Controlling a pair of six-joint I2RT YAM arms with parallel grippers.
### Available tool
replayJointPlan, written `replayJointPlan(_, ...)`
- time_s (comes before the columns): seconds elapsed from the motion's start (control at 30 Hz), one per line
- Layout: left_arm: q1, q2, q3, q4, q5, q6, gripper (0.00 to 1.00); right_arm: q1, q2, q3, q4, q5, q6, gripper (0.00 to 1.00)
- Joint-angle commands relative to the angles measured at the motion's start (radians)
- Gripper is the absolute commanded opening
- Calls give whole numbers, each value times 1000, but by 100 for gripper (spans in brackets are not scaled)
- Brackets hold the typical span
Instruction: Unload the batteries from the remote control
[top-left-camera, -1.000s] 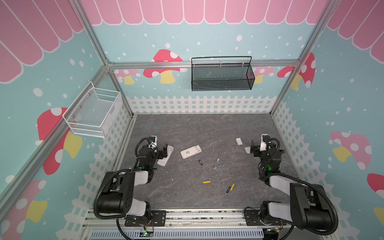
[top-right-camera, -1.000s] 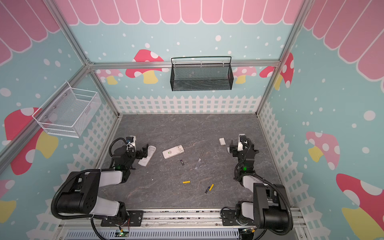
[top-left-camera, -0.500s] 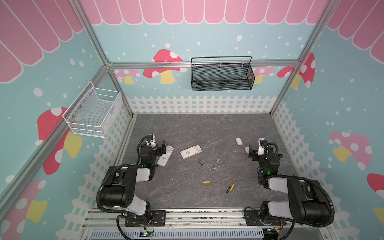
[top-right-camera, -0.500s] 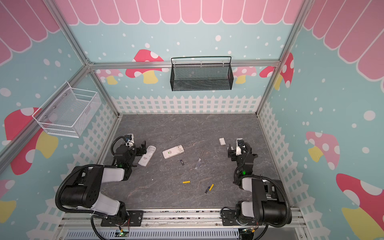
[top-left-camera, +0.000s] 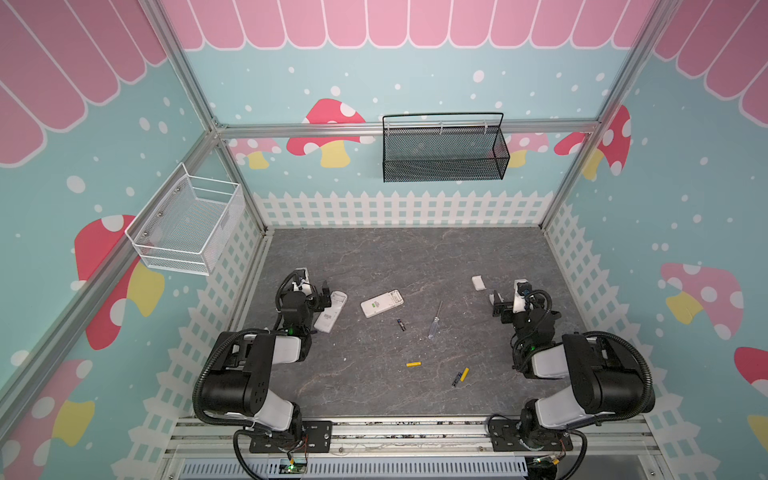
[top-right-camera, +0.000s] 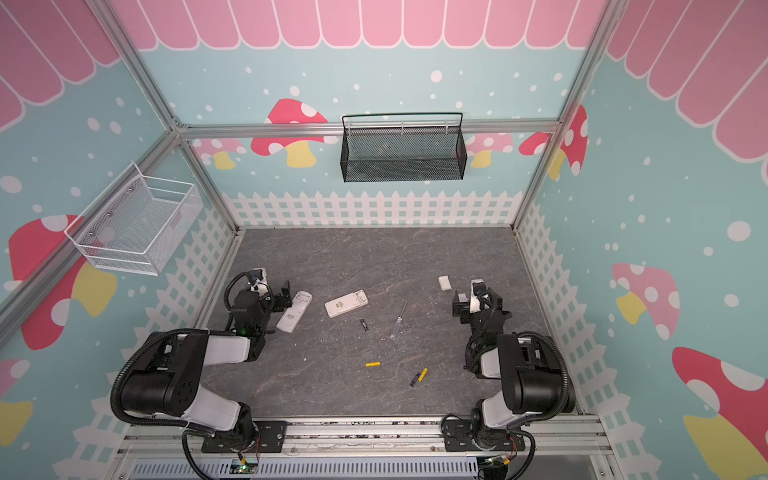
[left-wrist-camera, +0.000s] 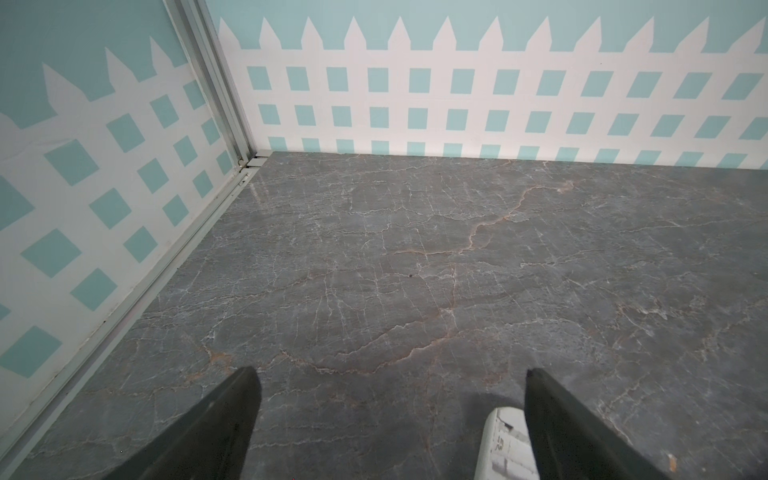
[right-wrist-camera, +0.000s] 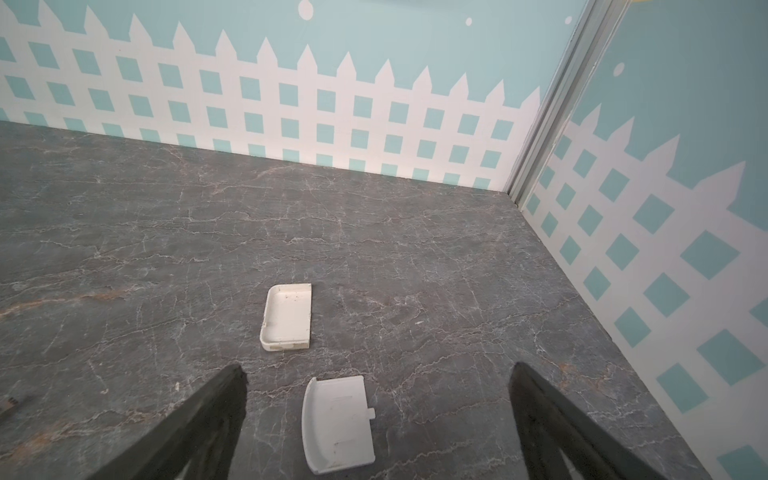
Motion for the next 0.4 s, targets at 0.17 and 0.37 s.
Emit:
replayJointPlan(0.17, -6, 3, 12, 2, -19, -23, 100, 7, -1, 19, 21, -41, -23, 100)
replayJointPlan(0.37, -9, -1, -18, 47, -3, -12, 99, 7, 2, 24, 19, -41, -25, 100)
